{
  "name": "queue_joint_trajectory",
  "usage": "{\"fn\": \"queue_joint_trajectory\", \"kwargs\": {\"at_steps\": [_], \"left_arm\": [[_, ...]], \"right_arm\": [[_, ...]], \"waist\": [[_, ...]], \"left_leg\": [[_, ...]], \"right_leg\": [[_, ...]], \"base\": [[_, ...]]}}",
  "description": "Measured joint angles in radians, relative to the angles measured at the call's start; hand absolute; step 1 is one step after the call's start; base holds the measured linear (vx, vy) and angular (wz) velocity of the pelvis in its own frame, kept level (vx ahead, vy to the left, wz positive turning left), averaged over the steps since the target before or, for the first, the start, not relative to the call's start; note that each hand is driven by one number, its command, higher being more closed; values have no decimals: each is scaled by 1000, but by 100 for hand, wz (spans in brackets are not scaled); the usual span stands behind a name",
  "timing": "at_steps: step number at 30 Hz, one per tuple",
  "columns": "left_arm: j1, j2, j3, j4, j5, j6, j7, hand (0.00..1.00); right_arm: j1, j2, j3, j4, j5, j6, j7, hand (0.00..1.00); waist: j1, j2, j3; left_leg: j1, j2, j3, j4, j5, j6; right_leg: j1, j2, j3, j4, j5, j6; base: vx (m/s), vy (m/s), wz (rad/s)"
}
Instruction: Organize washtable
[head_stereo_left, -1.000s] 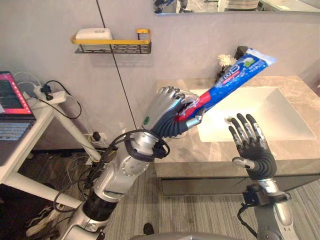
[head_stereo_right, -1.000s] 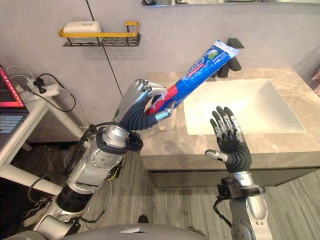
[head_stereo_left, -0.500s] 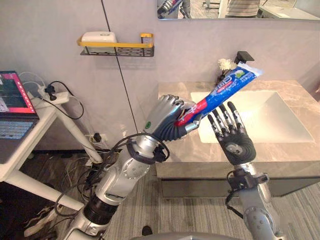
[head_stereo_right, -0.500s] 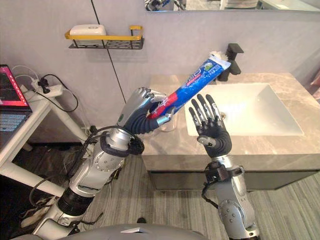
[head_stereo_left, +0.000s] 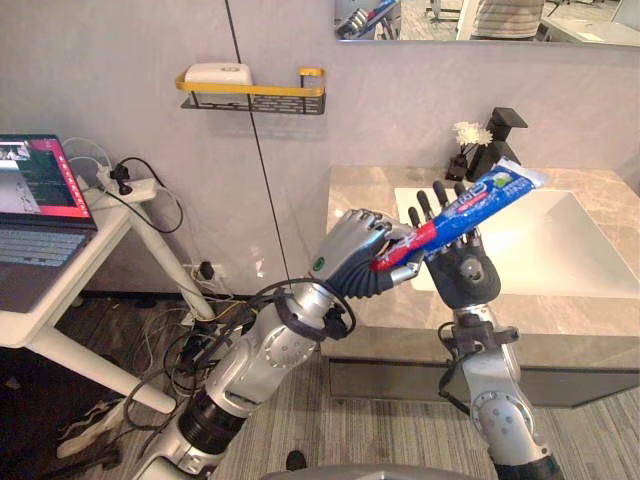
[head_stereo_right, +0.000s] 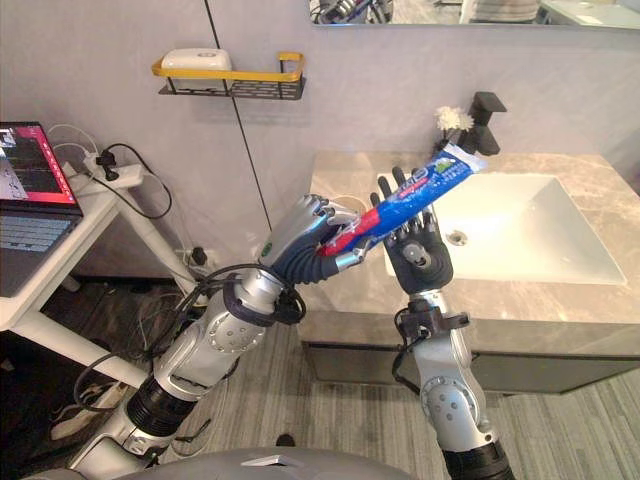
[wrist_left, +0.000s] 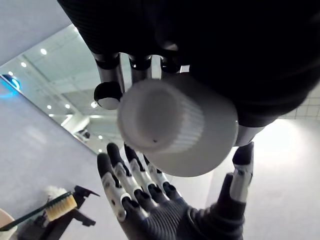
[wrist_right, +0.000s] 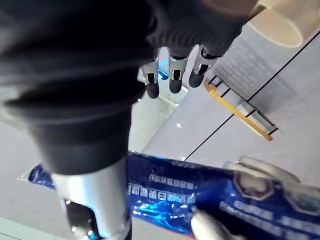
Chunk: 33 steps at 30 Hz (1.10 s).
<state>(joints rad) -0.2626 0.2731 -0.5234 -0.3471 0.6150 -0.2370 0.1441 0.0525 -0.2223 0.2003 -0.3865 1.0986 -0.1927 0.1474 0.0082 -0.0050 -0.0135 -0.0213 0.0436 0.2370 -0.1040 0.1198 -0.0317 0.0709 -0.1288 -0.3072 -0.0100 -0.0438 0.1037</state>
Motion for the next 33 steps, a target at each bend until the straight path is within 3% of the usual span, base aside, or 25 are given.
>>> {"fn": "queue_joint_trajectory", "kwargs": {"at_steps": [11, 12, 33], "left_arm": [[-3, -17, -76, 37, -14, -1, 4, 100], [-3, -20, -78, 39, -19, -1, 4, 100], [-12, -57, -144, 96, -130, 16, 43, 100]], "right_arm": [[-26, 6, 59, 5, 21, -23, -14, 0], [-28, 6, 60, 5, 21, -29, -17, 100], [-66, 7, 70, -3, 20, -89, -33, 100]], "waist": [[1, -6, -18], [1, -5, -19], [1, -8, -24]], "left_leg": [[-3, 0, -3, -1, 2, 3], [-2, 0, -2, -1, 3, 3], [-3, 0, -1, 0, 3, 3]], "right_leg": [[1, 0, -7, 0, 0, 0], [1, 0, -7, 0, 0, 0], [1, -1, -5, 1, 1, 0]], "base": [[-7, 3, 0], [0, 0, 0], [0, 0, 0]]}}
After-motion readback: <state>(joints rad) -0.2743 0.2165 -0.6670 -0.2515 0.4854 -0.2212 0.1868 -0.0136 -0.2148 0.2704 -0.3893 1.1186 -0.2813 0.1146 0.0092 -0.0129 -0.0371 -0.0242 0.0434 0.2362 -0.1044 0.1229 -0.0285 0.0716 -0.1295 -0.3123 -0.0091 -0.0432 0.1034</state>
